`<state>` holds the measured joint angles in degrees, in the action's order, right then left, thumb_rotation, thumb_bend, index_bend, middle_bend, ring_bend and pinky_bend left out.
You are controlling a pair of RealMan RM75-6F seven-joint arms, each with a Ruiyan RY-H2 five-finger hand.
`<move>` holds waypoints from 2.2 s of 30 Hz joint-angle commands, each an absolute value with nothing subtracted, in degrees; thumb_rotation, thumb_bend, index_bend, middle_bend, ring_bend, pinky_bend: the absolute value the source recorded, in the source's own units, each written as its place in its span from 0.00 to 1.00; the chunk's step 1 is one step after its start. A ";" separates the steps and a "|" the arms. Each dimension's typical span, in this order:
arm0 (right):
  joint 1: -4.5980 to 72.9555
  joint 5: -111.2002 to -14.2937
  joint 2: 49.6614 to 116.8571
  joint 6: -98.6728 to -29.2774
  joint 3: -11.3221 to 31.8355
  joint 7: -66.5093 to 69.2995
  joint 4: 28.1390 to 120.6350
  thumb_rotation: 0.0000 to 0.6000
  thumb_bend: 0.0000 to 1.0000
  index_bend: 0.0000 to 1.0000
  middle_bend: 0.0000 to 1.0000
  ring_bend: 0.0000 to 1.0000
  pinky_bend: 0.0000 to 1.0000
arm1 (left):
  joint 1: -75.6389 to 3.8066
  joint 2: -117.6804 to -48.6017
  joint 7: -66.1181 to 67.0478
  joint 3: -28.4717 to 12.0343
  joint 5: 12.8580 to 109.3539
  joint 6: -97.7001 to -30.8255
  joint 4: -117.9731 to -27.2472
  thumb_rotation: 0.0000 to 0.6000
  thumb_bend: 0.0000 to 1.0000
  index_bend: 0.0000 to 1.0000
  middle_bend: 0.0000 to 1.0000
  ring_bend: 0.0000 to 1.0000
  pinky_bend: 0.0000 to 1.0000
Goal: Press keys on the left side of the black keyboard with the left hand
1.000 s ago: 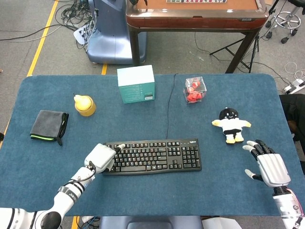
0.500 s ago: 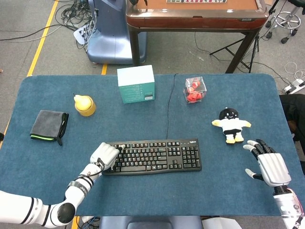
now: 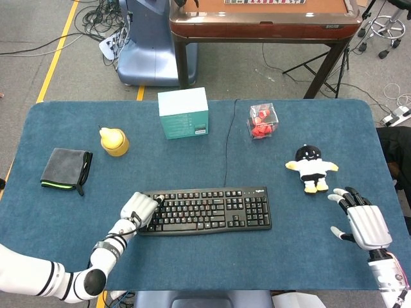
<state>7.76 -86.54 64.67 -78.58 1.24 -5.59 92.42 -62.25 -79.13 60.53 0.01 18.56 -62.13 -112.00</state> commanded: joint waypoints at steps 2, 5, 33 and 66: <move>7.77 -86.55 64.67 -78.60 1.25 -5.58 92.40 1.00 0.10 0.30 0.23 0.13 0.37 | -63.14 -79.22 60.79 0.70 17.58 -62.36 -112.00 1.00 0.59 0.12 0.88 0.90 0.97; 7.75 -86.60 64.65 -78.67 1.22 -5.56 92.44 1.00 0.10 0.30 0.22 0.13 0.37 | -63.90 -79.43 61.28 1.09 16.60 -62.60 -112.14 1.00 0.59 0.12 0.88 0.90 0.97; 7.17 -87.74 64.37 -80.20 0.95 -5.75 93.06 1.00 0.10 0.30 0.23 0.13 0.37 | -46.31 -68.84 47.92 10.91 50.66 -86.57 -128.21 1.00 0.42 0.12 0.49 0.58 0.85; 8.10 -86.31 65.74 -78.38 1.50 -8.95 92.81 1.00 0.10 0.30 0.23 0.13 0.37 | -17.88 -68.54 30.39 11.89 71.44 -92.91 -111.97 1.00 0.38 0.23 0.22 0.27 0.50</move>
<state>8.05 -86.28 65.78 -78.42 1.47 -9.00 92.81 -18.12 -68.33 30.39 12.14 71.18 -93.10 -112.21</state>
